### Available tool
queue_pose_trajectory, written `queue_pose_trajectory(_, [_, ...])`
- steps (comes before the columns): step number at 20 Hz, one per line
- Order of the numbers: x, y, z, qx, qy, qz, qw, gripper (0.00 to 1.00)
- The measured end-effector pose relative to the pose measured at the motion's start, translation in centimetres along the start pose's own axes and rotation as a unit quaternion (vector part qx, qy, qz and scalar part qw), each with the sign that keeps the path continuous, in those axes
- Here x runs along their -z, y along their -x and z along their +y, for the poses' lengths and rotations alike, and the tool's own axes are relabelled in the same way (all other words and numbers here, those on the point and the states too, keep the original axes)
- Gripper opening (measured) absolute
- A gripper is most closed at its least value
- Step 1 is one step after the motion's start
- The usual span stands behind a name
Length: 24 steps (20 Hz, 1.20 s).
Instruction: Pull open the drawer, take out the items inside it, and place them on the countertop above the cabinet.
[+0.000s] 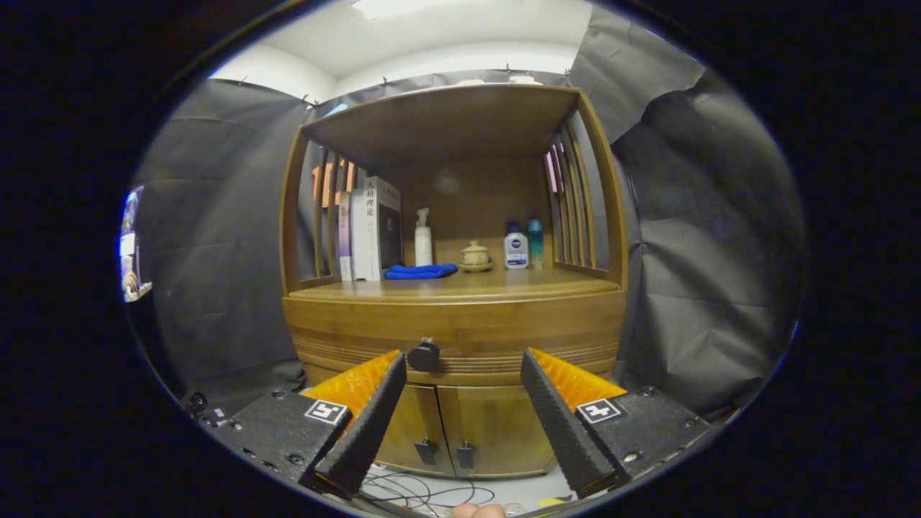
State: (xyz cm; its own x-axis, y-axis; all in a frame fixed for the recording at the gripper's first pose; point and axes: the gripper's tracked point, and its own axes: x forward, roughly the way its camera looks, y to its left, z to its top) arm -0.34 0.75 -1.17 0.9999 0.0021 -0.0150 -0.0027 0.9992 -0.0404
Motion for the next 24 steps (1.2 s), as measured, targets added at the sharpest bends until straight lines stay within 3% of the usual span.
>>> queue_pose_trajectory(12, [0.2,-0.7,1.4,-0.003,-0.009,0.005,1.0,1.0])
queue_pose_trajectory(18, [1.0,-5.2,4.2,-0.004,0.0,0.013,1.0,1.0])
queue_pose_trajectory(24, [2.6,-11.3,4.6,0.023,0.003,0.037,0.999,1.0])
